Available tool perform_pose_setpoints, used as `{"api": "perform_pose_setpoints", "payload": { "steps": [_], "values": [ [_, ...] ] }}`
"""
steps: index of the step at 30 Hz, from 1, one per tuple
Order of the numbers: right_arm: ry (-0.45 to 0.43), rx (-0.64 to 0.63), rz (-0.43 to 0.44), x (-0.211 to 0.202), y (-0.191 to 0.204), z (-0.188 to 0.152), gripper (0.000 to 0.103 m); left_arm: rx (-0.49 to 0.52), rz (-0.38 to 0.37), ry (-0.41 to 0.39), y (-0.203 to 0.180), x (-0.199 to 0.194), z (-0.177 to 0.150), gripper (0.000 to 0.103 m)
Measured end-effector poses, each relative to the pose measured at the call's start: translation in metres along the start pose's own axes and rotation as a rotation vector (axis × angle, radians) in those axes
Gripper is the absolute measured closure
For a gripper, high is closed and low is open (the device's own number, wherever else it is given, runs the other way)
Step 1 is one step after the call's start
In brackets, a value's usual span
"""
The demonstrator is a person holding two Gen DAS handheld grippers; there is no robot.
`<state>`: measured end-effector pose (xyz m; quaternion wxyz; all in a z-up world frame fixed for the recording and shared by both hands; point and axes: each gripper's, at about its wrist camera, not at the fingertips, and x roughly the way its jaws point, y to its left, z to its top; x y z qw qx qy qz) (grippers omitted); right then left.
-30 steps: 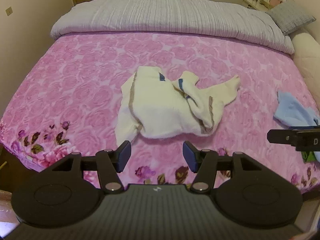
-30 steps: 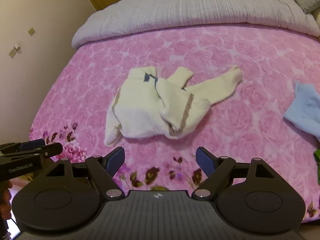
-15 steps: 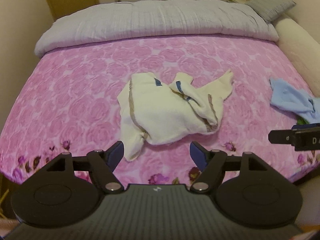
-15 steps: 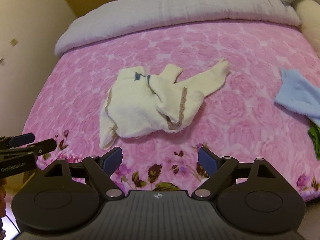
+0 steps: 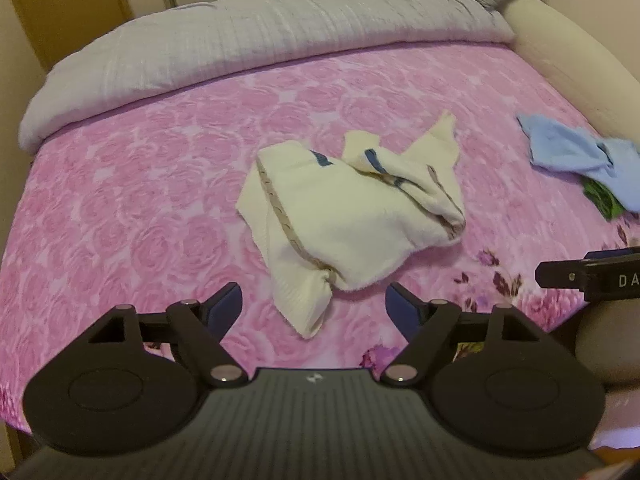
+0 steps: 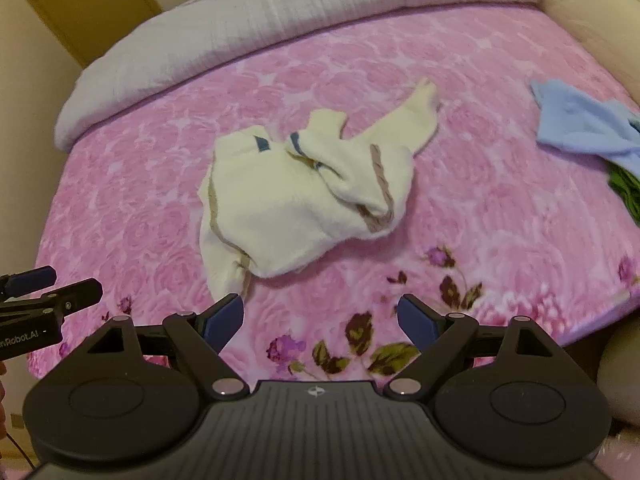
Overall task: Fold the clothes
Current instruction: 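Open both grippers and move back above the crumpled sweater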
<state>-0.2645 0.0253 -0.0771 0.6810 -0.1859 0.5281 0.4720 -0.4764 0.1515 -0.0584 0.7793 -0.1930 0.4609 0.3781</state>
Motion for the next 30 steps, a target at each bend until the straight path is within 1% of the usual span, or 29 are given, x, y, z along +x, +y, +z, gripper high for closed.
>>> {"api": "perform_pose_setpoints", "payload": {
  "steps": [4,10,15,19,23,25,27,30],
  "values": [
    [0.019,0.022,-0.037,0.004,0.010,-0.008,0.015,0.015,-0.036,0.028,0.008,0.011,-0.003,0.027],
    [0.041,0.034,-0.068,0.015,0.014,-0.008,0.014,0.037,-0.066,0.061,0.012,0.027,-0.003,0.027],
    [0.080,0.029,-0.074,0.032,0.014,0.002,0.014,0.020,-0.066,0.093,0.015,0.041,0.002,0.027],
    [0.113,-0.003,-0.069,0.053,0.009,0.018,0.014,-0.031,-0.040,0.116,0.024,0.059,0.012,0.027],
    [0.132,-0.038,-0.080,0.076,-0.006,0.034,0.014,-0.069,-0.016,0.147,0.027,0.088,0.021,0.027],
    [0.137,-0.050,-0.088,0.092,-0.021,0.041,0.015,-0.075,-0.011,0.167,0.025,0.106,0.024,0.027],
    [0.147,-0.046,-0.112,0.108,-0.035,0.047,0.022,-0.079,-0.012,0.187,0.024,0.124,0.026,0.027],
    [0.155,-0.026,-0.127,0.130,-0.054,0.055,0.027,-0.074,-0.025,0.212,0.023,0.150,0.031,0.027]
  ]
}}
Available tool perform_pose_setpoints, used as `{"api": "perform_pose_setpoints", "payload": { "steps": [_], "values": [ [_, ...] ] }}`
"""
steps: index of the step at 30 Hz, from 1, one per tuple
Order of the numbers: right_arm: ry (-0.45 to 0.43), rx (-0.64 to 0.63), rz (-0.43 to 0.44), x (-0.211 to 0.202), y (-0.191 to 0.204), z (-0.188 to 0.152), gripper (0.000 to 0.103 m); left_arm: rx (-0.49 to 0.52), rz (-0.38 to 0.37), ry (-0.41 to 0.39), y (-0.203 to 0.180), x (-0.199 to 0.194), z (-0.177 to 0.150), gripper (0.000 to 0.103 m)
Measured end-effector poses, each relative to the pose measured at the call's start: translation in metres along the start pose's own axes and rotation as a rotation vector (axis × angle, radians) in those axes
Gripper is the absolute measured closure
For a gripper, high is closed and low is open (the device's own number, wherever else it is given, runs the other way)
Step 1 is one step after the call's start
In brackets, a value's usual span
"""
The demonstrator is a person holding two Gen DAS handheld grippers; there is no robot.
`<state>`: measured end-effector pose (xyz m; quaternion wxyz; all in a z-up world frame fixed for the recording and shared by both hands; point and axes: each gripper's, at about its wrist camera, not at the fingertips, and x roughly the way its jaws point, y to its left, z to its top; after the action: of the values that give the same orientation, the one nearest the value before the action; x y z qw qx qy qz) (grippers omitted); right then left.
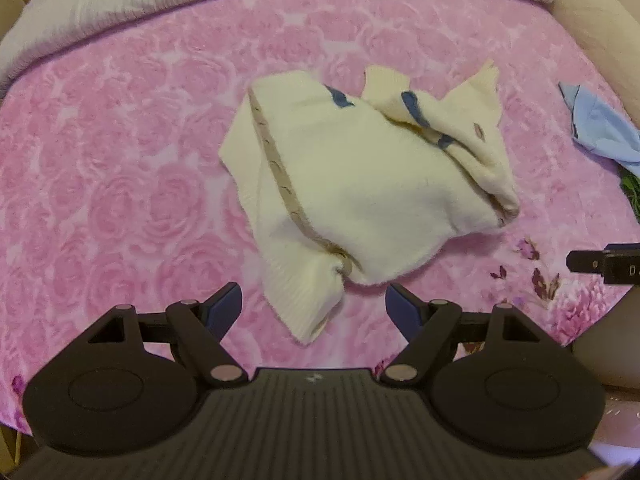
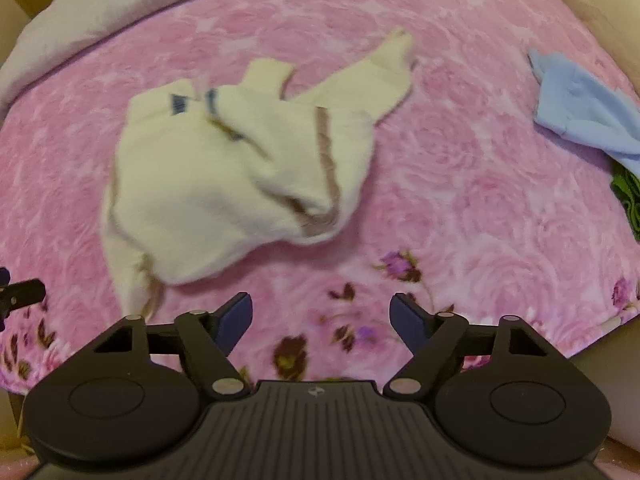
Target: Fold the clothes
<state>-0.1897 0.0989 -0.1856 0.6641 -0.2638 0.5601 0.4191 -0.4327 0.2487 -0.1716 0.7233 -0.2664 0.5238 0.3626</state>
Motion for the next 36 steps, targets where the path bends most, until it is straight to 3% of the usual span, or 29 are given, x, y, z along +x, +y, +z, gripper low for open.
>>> {"api": "perform_pose_setpoints", "payload": {
  "steps": [4,6,10,12,16,17,18,21,24,28,30,31,32,33,36],
  "values": [
    [-0.035,0.007,0.023,0.020,-0.001,0.017,0.039,0.038,-0.024,0.007,0.004,0.028,0.017,0.027],
    [-0.075,-0.005,0.037,0.030,0.006,0.026,0.050,0.064,-0.034,0.007,0.008,0.043,0.029,0.027],
    [-0.152,-0.030,0.018,0.054,0.030,0.043,0.050,0.115,-0.057,0.011,0.020,0.071,0.051,0.027],
    [-0.192,-0.026,-0.012,0.068,0.042,0.052,0.041,0.147,-0.059,0.007,0.027,0.081,0.061,0.027],
    [-0.226,-0.016,-0.066,0.104,0.060,0.070,0.038,0.190,-0.066,0.007,0.043,0.099,0.072,0.027],
    [-0.214,-0.011,-0.082,0.116,0.061,0.073,0.049,0.200,-0.066,0.012,0.047,0.104,0.074,0.027],
    [-0.196,-0.006,-0.082,0.125,0.059,0.073,0.074,0.210,-0.065,0.018,0.051,0.109,0.077,0.027],
    [-0.234,0.110,-0.029,0.117,0.038,0.057,0.088,0.241,-0.074,0.035,0.058,0.116,0.081,0.028],
    [-0.295,0.360,-0.003,0.080,-0.012,0.023,0.089,0.260,-0.108,0.051,0.062,0.119,0.082,0.028],
    [-0.314,0.750,-0.040,0.041,-0.098,-0.050,0.089,0.291,-0.160,0.073,0.060,0.119,0.082,0.028],
    [-0.265,0.949,-0.041,0.035,-0.135,-0.086,0.086,0.310,-0.177,0.076,0.057,0.119,0.084,0.028],
    [-0.214,1.048,-0.032,0.039,-0.150,-0.103,0.083,0.320,-0.180,0.075,0.055,0.119,0.085,0.028],
    [-0.160,1.116,-0.041,0.044,-0.158,-0.116,0.066,0.330,-0.184,0.074,0.053,0.119,0.087,0.028],
    [-0.102,1.164,-0.070,0.049,-0.163,-0.125,0.057,0.340,-0.187,0.073,0.052,0.119,0.089,0.028],
    [-0.077,1.139,-0.118,0.050,-0.150,-0.133,0.050,0.353,-0.183,0.056,0.048,0.122,0.100,0.028]
  ]
}}
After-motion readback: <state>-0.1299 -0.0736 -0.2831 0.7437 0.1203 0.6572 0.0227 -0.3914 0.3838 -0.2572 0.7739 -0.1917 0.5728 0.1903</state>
